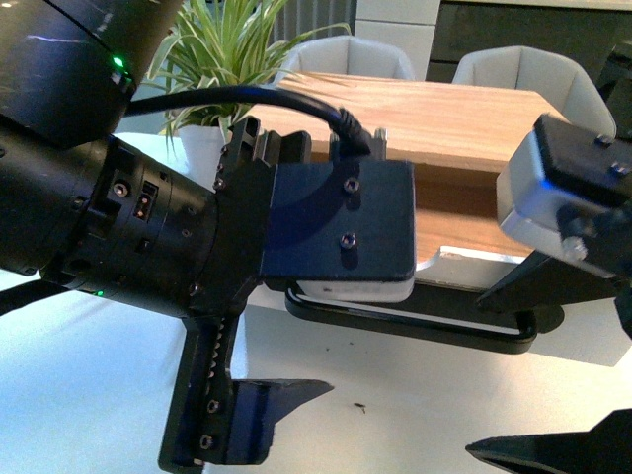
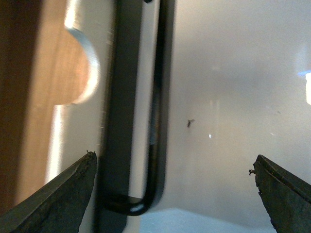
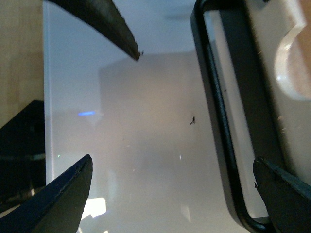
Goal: Pull drawer
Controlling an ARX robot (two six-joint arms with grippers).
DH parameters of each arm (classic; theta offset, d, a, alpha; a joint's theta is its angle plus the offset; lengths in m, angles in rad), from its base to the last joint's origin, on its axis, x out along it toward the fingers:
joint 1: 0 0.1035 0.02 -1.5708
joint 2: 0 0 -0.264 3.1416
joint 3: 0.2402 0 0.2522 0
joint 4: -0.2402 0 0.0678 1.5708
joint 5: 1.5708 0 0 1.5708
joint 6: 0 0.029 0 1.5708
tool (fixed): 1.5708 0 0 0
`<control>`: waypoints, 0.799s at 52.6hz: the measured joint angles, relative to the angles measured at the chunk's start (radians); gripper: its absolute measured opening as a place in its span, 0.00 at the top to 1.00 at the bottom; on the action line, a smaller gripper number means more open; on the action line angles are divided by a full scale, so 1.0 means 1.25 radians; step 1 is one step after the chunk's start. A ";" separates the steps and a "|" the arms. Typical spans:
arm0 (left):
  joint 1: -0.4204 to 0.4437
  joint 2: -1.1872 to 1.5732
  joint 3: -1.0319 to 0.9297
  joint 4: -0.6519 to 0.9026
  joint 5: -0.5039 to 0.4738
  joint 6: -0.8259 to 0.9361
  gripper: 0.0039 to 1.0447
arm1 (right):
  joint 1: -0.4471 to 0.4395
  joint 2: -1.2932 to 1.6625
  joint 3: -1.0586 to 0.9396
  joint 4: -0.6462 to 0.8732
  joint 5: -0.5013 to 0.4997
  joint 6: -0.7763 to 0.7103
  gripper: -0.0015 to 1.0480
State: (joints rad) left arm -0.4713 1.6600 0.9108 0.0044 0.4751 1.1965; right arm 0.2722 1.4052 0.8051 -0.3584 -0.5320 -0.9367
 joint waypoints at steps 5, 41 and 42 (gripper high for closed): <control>0.000 -0.031 -0.027 0.083 0.011 -0.067 0.07 | -0.010 -0.039 -0.015 0.040 -0.011 0.035 0.09; 0.153 -0.624 -0.427 0.328 -0.211 -0.773 0.07 | -0.253 -0.547 -0.360 0.455 0.122 0.503 0.09; 0.162 -0.647 -0.433 0.315 -0.214 -0.791 0.07 | -0.262 -0.565 -0.371 0.453 0.124 0.513 0.09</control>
State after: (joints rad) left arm -0.2691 0.8516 0.3691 0.3977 0.2077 0.2081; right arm -0.0547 0.6991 0.3412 0.2085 -0.3767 -0.2951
